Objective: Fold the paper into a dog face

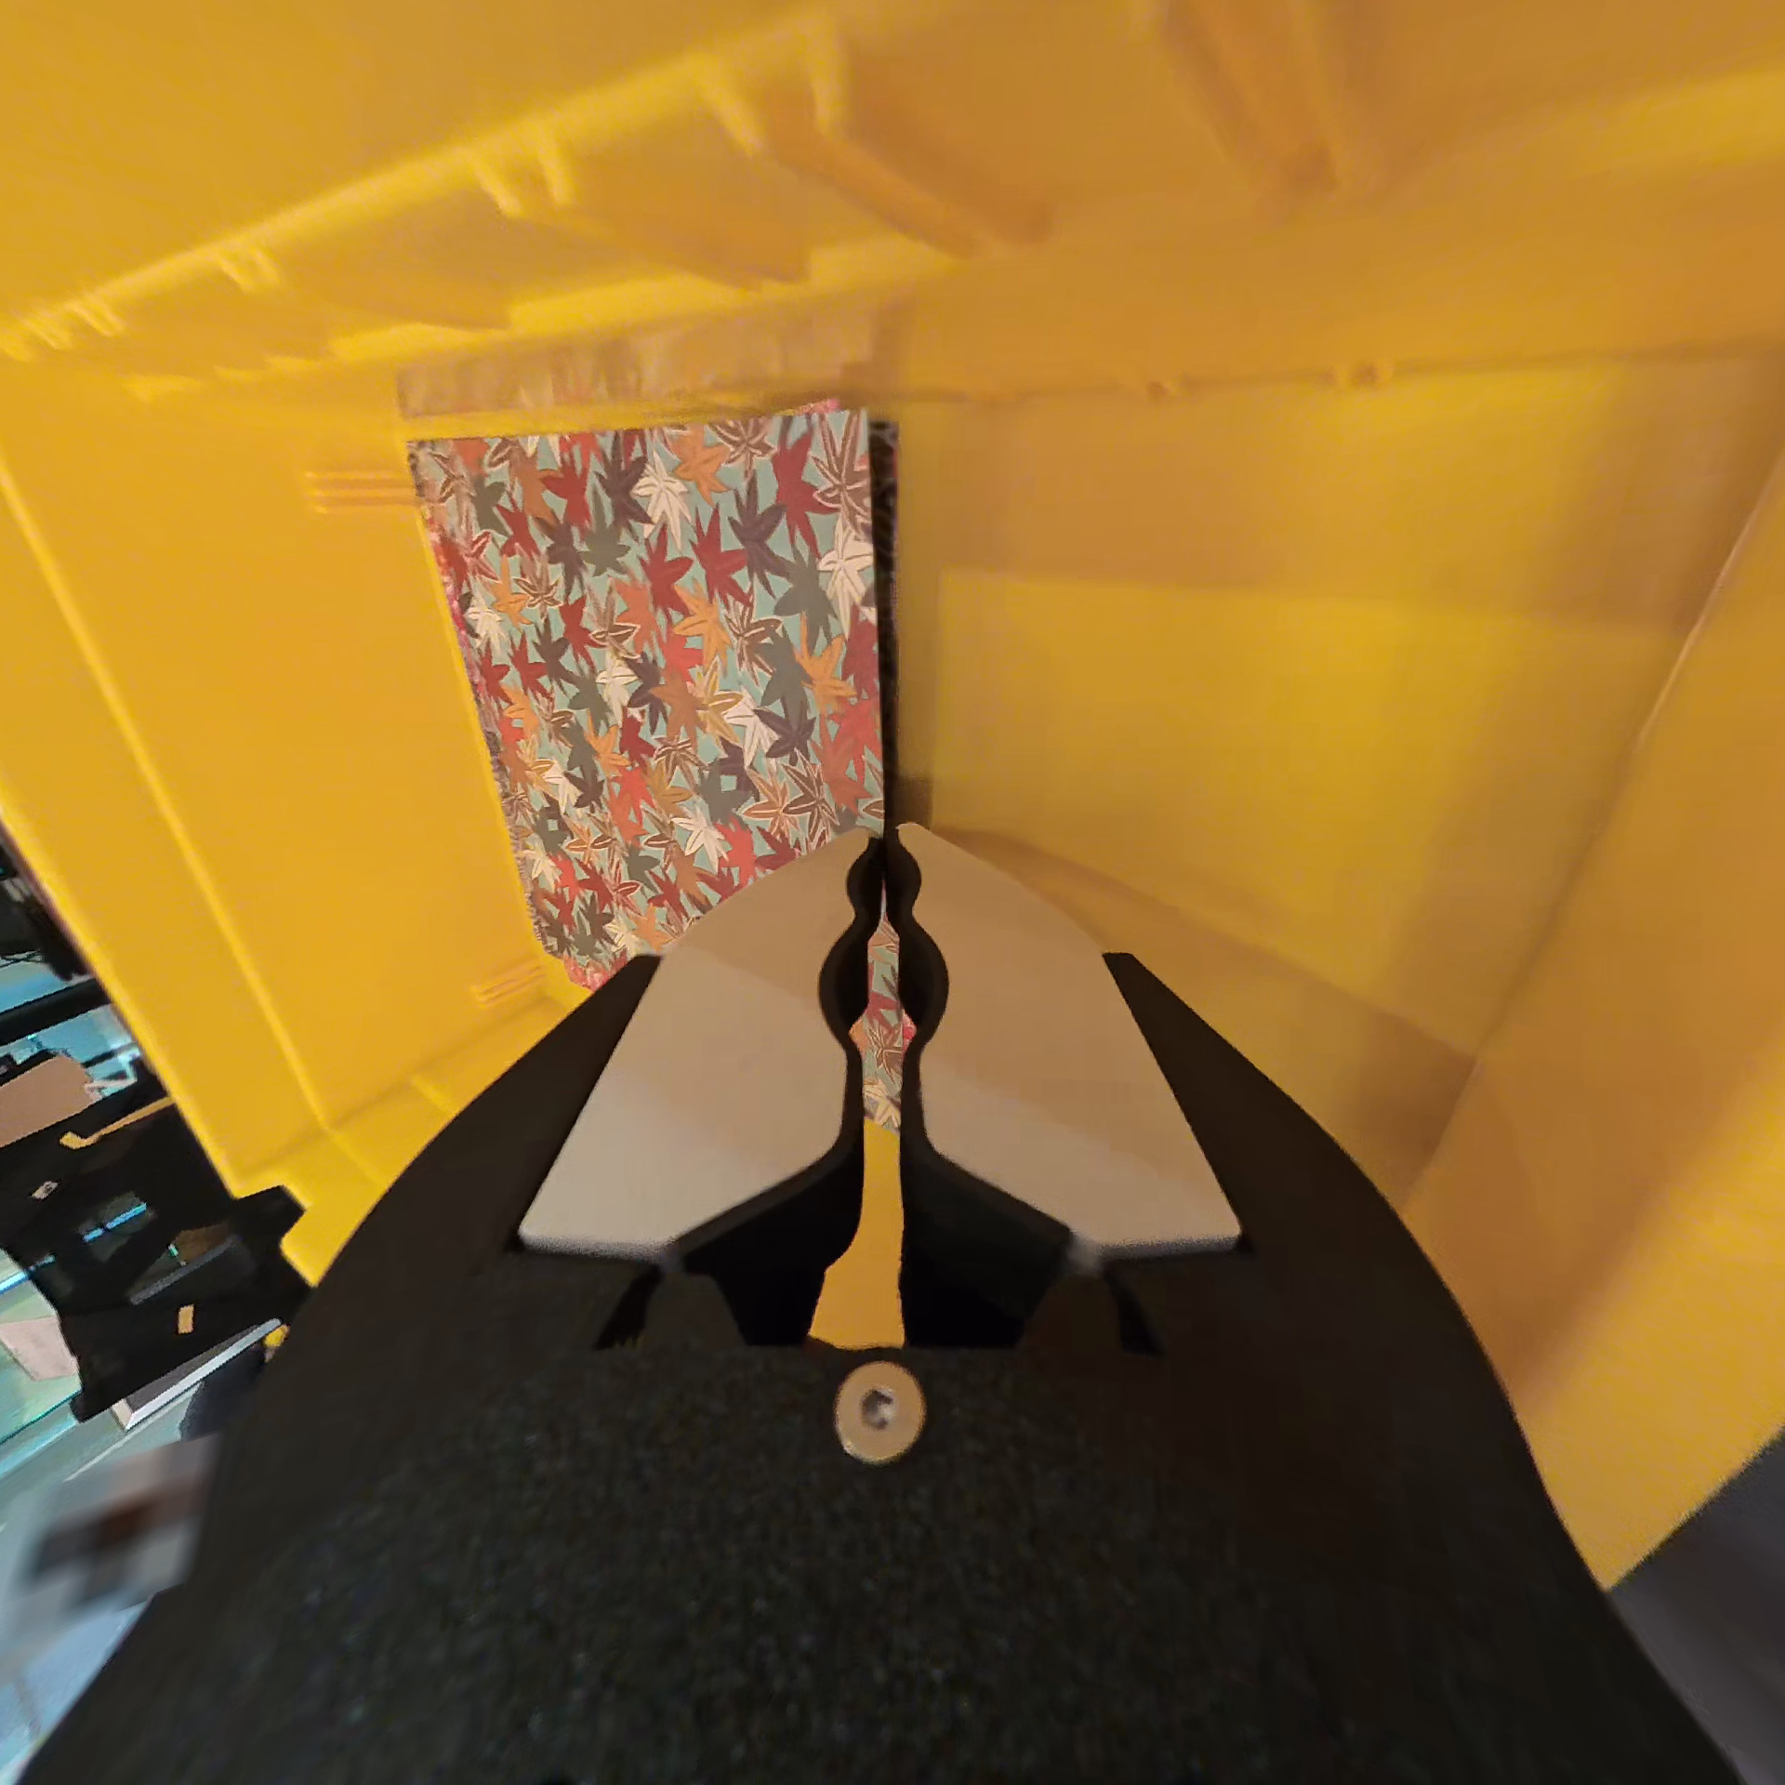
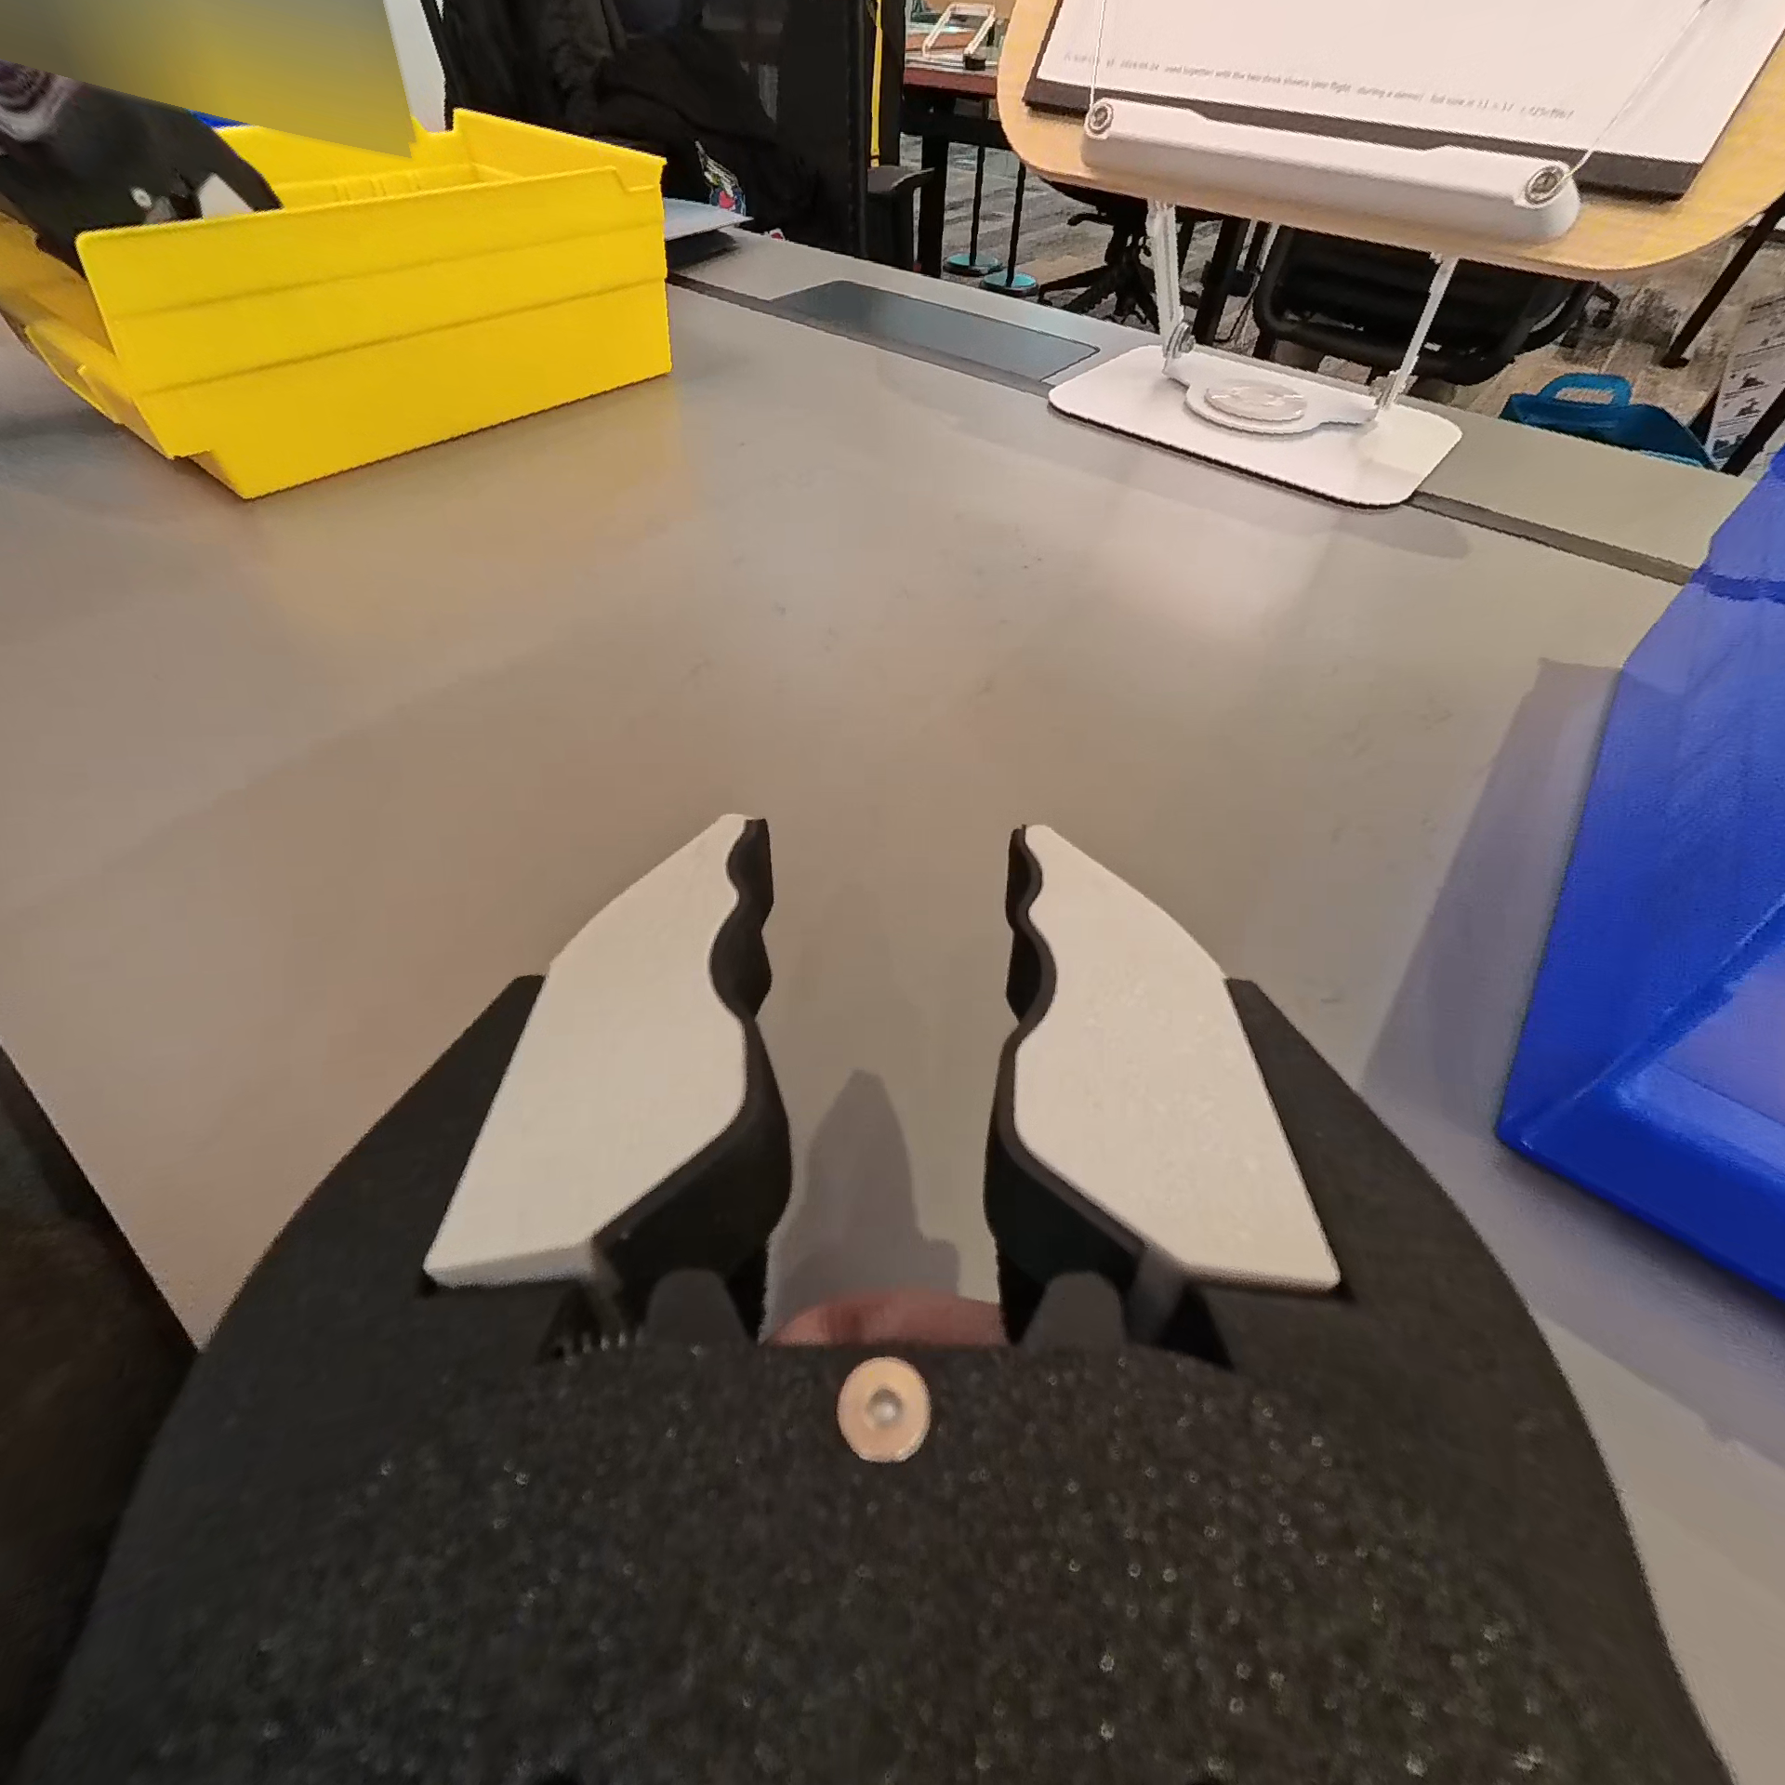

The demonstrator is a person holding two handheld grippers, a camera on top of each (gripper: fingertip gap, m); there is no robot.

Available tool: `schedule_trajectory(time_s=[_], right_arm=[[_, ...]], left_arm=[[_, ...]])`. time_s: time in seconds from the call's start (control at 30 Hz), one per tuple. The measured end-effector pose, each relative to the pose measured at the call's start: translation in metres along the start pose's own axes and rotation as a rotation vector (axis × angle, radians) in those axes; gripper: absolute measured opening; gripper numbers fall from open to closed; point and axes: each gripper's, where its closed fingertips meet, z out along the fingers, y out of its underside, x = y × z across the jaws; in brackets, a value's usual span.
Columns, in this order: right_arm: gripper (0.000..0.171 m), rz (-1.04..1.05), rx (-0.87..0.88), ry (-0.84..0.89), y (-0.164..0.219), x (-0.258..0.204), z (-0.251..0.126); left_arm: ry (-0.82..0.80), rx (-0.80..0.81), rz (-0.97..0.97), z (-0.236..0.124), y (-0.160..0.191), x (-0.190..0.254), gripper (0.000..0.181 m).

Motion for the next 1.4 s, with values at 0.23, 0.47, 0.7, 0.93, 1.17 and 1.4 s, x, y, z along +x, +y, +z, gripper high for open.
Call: schedule_trajectory(time_s=[0.23,0.47,0.7,0.93,1.17,1.4], right_arm=[[0.046,0.003,0.003,0.001,-0.001,0.001,0.0],[0.046,0.002,0.005,-0.012,-0.002,-0.001,0.001],[0.046,0.013,0.017,-0.021,-0.004,-0.001,0.0],[0.046,0.017,0.019,-0.035,-0.004,-0.003,-0.002],[0.046,0.021,0.017,-0.045,-0.003,-0.004,-0.002],[0.046,0.017,0.005,-0.056,0.0,-0.007,0.0]], left_arm=[[-0.023,0.028,-0.063,-0.016,-0.001,-0.015,0.0],[-0.023,0.07,-0.156,-0.043,-0.002,-0.038,0.0],[0.027,0.123,-0.259,-0.071,-0.011,-0.058,0.0],[0.041,0.137,-0.314,-0.086,-0.011,-0.071,0.0],[0.061,0.125,-0.324,-0.089,-0.009,-0.067,0.0],[0.205,0.082,-0.351,-0.065,-0.006,-0.017,0.0]])
